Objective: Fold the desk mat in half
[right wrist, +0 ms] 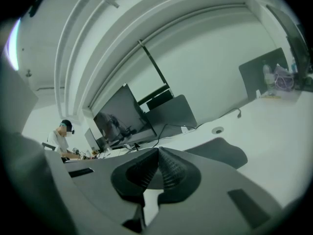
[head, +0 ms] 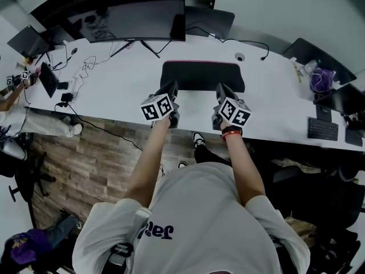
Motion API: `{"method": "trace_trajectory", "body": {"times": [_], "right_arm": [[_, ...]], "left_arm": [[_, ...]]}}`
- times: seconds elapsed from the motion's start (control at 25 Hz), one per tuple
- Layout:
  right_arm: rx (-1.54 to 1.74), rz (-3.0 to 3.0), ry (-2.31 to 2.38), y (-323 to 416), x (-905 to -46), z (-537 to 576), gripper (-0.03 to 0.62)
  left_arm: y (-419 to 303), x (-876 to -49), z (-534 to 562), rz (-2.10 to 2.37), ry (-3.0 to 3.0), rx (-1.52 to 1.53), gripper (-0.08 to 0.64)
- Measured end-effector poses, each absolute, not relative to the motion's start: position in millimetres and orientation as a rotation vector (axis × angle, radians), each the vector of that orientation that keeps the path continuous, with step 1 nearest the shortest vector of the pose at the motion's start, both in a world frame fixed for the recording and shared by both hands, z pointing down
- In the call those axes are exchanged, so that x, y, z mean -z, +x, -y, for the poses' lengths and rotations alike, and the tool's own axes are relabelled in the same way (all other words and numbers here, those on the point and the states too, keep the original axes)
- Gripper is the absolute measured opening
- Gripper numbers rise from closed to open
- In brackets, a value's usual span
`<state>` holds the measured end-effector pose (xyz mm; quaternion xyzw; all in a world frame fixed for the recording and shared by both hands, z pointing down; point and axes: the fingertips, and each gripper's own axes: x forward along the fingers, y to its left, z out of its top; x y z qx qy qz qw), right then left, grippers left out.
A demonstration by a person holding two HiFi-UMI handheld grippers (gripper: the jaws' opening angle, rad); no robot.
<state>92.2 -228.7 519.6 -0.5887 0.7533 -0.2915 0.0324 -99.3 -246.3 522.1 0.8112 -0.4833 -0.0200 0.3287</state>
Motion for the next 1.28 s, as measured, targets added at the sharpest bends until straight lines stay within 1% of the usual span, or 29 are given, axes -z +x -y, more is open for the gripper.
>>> {"method": "trace_trajectory", "body": {"times": [0.4, 0.68, 0.88, 1.08, 1.28], "right_arm": [[0.582, -2.458, -1.890, 82.1, -479.3, 184.4, 0.014], [0.518, -2.466, -1.876, 80.2, -466.3, 163.1, 0.014], [0.391, -2.494, -1.916, 78.7, -457.9, 149.4, 0.014], [0.339, -2.516, -1.936, 77.4, -455.1, 139.4, 0.014], [0.354, -2.496, -1.937, 80.1, -455.3, 135.8, 0.015]], "left_arm": [[-101.8, -491.4, 204.0, 1.400, 2.348, -0.029, 0.021], [-102.9, -473.2, 180.0, 1.451, 2.452, -0.040, 0.021], [-110.2, -467.1, 165.4, 1.506, 2.472, -0.028, 0.021], [-110.8, -457.9, 154.5, 1.551, 2.514, -0.032, 0.021], [-107.3, -454.8, 152.0, 1.558, 2.538, -0.031, 0.021]]}}
